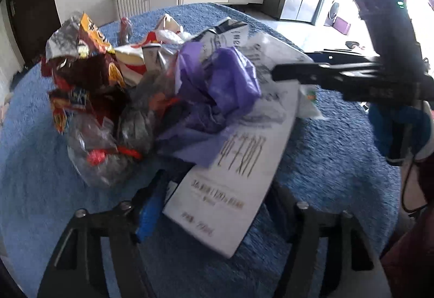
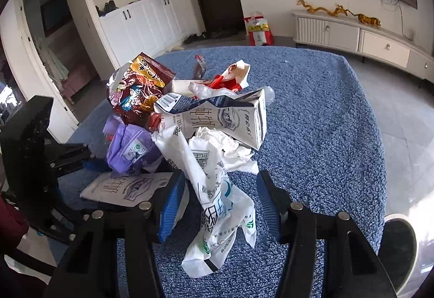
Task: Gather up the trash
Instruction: 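Grasp the white milk carton with the left gripper while the right gripper grasps a white plastic bag, then carry the carton and bag to the white bin while both grippers open over it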
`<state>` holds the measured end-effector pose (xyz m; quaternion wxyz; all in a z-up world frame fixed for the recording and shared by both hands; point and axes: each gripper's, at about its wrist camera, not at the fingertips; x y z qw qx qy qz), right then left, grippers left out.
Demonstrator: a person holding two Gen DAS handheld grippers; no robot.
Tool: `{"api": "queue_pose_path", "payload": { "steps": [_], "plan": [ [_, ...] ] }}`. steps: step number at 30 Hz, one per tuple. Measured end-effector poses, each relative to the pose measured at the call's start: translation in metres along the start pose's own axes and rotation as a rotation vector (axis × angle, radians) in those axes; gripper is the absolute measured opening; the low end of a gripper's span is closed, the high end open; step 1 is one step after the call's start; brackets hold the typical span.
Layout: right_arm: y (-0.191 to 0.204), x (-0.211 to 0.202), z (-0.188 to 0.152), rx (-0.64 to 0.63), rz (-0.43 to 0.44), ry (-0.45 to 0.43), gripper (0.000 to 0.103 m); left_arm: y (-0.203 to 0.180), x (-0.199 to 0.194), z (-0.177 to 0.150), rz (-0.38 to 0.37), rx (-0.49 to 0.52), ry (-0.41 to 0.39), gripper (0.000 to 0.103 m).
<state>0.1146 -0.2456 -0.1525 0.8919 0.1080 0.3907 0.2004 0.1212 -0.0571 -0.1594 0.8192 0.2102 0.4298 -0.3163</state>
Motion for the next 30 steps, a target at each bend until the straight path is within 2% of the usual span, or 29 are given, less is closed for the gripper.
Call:
{"api": "queue_pose_path", "payload": {
  "steps": [2,6,11,14,20,24,30],
  "plan": [
    [-0.004,0.0,-0.002,0.019,0.015,-0.003,0.047,-0.006,-0.004,-0.005,0.0,-0.003,0.001,0.065],
    [-0.008,-0.002,-0.007,0.035,0.009,-0.007,0.028,-0.018,-0.011,-0.011,-0.016,-0.038,-0.001,0.064],
    [-0.01,-0.018,-0.017,0.035,0.003,-0.024,0.019,-0.028,-0.021,-0.024,-0.033,-0.105,0.003,0.063],
    [-0.009,-0.033,-0.025,0.039,0.005,-0.04,0.013,-0.026,-0.032,-0.037,-0.052,-0.184,0.004,0.063],
    [-0.006,-0.057,-0.04,0.038,0.023,-0.069,0.01,-0.02,-0.051,-0.056,-0.077,-0.318,-0.003,0.062],
    [-0.003,-0.072,-0.051,0.03,0.04,-0.081,0.01,-0.025,-0.064,-0.061,-0.06,-0.354,-0.024,0.062],
    [-0.007,-0.093,-0.063,0.034,0.051,-0.119,0.01,-0.041,-0.081,-0.051,-0.052,-0.385,-0.053,0.062]
  ]
}}
Point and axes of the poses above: each gripper's, at about its wrist camera, not at the fingertips, and x roughly the way its jaws point, y to its left, z to its top, and after that the axes turned 11 degrees about z, right-handed
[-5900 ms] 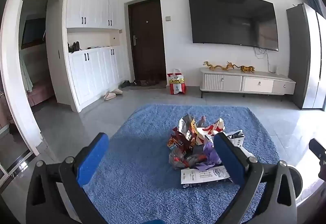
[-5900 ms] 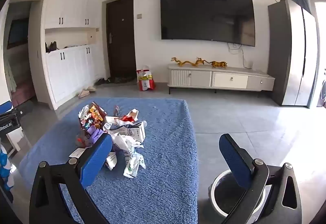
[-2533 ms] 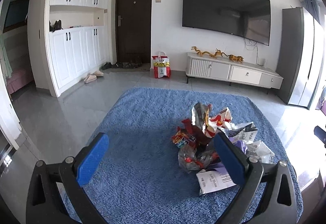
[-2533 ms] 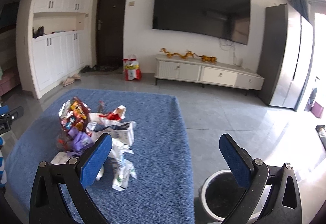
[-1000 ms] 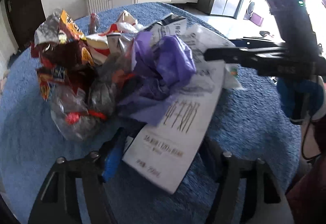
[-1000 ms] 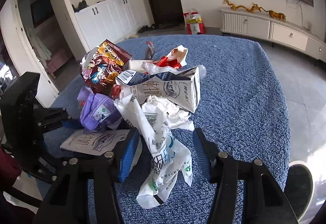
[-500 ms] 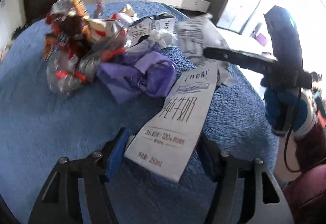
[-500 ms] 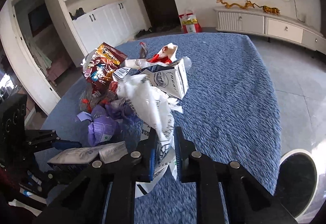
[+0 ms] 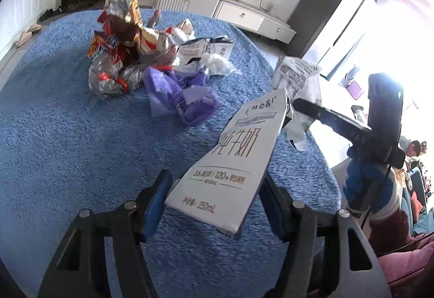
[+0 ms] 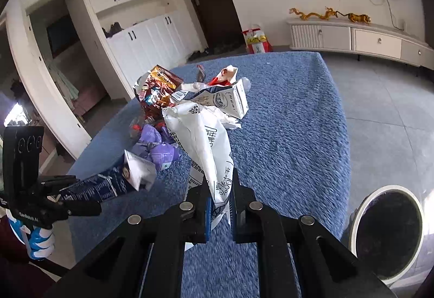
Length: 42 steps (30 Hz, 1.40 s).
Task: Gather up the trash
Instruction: 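Carry the carton and bag to the white bin while both grippers open over it, then move both grippers back from the bin to the trash pile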
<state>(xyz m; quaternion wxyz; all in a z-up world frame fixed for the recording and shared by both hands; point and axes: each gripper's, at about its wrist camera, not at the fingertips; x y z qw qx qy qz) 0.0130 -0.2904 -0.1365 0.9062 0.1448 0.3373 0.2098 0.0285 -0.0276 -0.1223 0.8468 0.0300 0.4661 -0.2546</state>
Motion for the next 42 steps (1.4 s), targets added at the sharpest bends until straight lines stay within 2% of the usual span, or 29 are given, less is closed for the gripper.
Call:
{"api": "queue_pose_path", "payload": {
  "steps": [4,10,14,18,23,25,28,31,33,36,42],
  "plan": [
    [-0.012,-0.032,-0.004,0.016,-0.028,-0.063,0.01,-0.025,-0.012,0.012,-0.01,0.049,-0.029,0.062],
    [-0.055,-0.093,-0.014,0.076,-0.173,-0.157,0.01,-0.08,0.002,0.043,-0.095,0.145,-0.039,0.062],
    [-0.1,-0.131,-0.03,0.167,-0.295,-0.199,0.01,-0.137,0.033,0.066,-0.168,0.223,-0.01,0.062],
    [-0.141,-0.147,-0.045,0.239,-0.394,-0.198,0.01,-0.198,0.073,0.089,-0.235,0.284,0.034,0.062],
    [-0.187,-0.147,-0.054,0.315,-0.462,-0.176,0.01,-0.264,0.126,0.106,-0.261,0.342,0.101,0.062],
    [-0.205,-0.148,-0.058,0.353,-0.484,-0.169,0.01,-0.287,0.151,0.11,-0.236,0.356,0.124,0.063],
    [-0.229,-0.142,-0.065,0.403,-0.52,-0.154,0.013,-0.311,0.189,0.115,-0.234,0.333,0.187,0.065],
    [-0.244,-0.143,-0.073,0.447,-0.557,-0.138,0.021,-0.328,0.215,0.117,-0.216,0.34,0.21,0.065],
    [-0.251,-0.147,-0.079,0.467,-0.581,-0.133,0.034,-0.333,0.225,0.117,-0.223,0.332,0.224,0.065],
    [-0.25,-0.154,-0.086,0.48,-0.591,-0.138,0.042,-0.334,0.22,0.115,-0.224,0.325,0.208,0.066],
    [-0.241,-0.159,-0.087,0.468,-0.605,-0.153,0.044,-0.32,0.192,0.121,-0.209,0.28,0.138,0.066]
  ]
}}
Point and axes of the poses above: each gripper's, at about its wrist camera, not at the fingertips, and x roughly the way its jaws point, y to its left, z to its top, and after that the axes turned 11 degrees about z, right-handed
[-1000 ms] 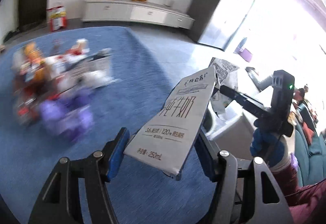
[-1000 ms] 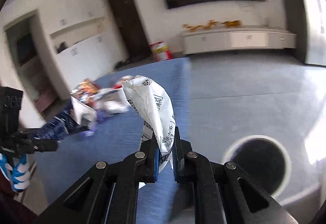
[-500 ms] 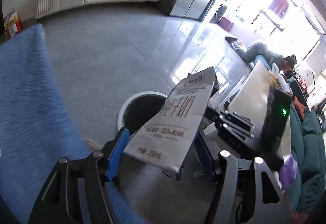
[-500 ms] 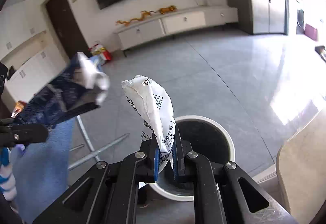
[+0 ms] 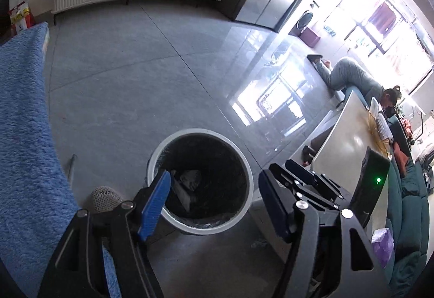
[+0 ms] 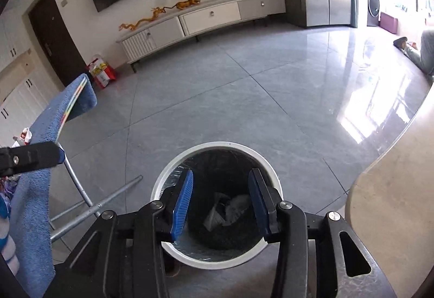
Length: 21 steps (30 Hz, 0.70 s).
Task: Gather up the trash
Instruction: 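Move both grippers back from the bin to the trash pile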
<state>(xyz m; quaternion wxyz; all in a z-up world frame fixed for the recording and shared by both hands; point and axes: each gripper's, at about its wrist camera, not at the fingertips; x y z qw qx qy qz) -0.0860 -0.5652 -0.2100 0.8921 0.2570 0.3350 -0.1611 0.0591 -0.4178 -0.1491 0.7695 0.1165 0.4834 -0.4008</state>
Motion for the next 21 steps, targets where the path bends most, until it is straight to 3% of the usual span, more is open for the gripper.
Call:
{"api": "queue_pose_path", "payload": {
  "steps": [4,8,21],
  "plan": [
    [0.018,-0.017,0.004,-0.043,0.011,-0.031,0.046,0.003,-0.029,0.0,0.032,-0.006,-0.071,0.066],
    [0.041,-0.044,0.009,-0.092,0.036,-0.085,0.049,-0.001,-0.064,-0.003,0.079,0.051,-0.119,0.066],
    [0.131,-0.133,0.033,-0.248,0.154,-0.277,0.059,0.033,-0.184,-0.026,0.122,0.031,-0.28,0.071]
  ]
}}
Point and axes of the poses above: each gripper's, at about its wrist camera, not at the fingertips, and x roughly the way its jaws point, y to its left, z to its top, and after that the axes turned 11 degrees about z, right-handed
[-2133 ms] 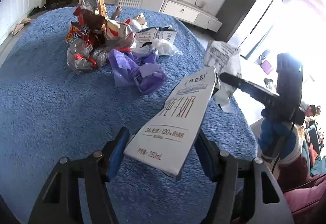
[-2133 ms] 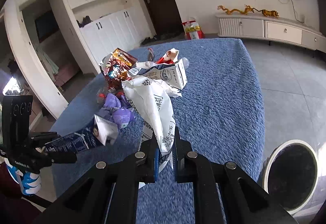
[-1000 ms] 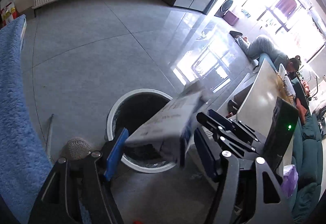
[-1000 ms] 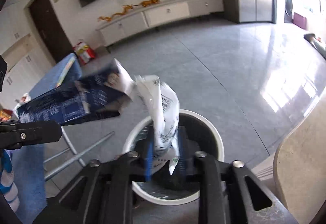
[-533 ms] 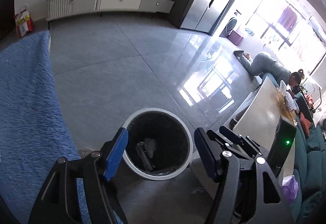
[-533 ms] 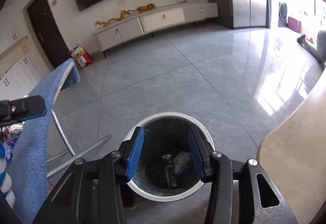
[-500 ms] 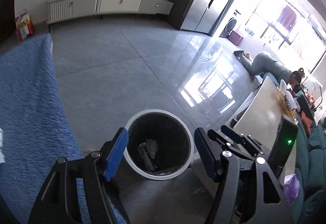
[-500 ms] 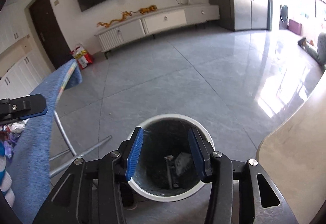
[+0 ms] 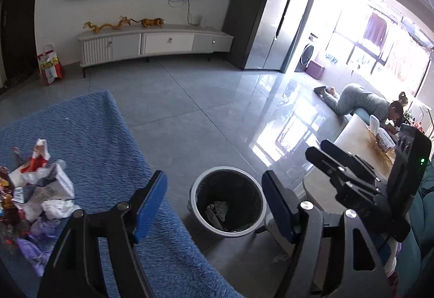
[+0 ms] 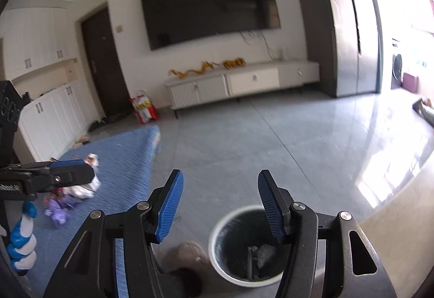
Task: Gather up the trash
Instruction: 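Move both grippers back from the bin to the trash pile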
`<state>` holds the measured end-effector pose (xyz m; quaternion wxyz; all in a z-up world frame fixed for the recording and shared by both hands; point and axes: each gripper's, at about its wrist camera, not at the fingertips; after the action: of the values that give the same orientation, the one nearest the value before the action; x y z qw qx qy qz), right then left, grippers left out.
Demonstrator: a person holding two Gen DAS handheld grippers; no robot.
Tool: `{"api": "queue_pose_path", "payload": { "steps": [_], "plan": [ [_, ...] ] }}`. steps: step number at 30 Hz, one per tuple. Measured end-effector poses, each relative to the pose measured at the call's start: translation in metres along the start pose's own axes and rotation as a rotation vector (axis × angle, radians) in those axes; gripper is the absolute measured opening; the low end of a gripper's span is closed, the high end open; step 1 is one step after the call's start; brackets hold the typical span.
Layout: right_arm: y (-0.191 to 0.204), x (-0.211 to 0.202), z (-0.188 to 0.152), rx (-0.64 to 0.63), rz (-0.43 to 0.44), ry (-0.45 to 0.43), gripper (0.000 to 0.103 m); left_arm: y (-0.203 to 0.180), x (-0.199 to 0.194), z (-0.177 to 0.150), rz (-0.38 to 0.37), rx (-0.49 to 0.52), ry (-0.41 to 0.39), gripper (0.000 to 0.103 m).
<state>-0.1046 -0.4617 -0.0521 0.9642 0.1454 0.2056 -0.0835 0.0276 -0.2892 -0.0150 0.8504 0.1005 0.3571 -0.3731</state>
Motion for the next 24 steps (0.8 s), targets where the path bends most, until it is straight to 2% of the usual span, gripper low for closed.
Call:
{"api": "queue_pose_path", "payload": {
  "steps": [8,13,20,24],
  "plan": [
    [0.065,-0.019,0.023,-0.108,0.084,-0.053,0.067,0.063,-0.062,-0.009,0.056,-0.073,-0.087,0.072],
    [0.104,-0.02,0.032,-0.174,0.136,-0.049,0.071,0.126,-0.093,-0.028,0.111,-0.152,-0.121,0.074],
    [0.155,-0.004,0.028,-0.233,0.243,0.001,0.073,0.228,-0.123,-0.074,0.226,-0.281,-0.133,0.075],
    [0.187,0.018,0.012,-0.268,0.316,0.071,0.075,0.272,-0.133,-0.104,0.287,-0.337,-0.124,0.075]
  ]
}}
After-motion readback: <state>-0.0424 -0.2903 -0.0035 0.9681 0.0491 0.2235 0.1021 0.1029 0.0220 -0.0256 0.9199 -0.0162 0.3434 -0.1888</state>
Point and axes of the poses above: each gripper's, at about its wrist camera, not at the fingertips, and x roughly the way its jaws point, y to its left, z to its top, and after that the axes turned 11 degrees about z, right-handed
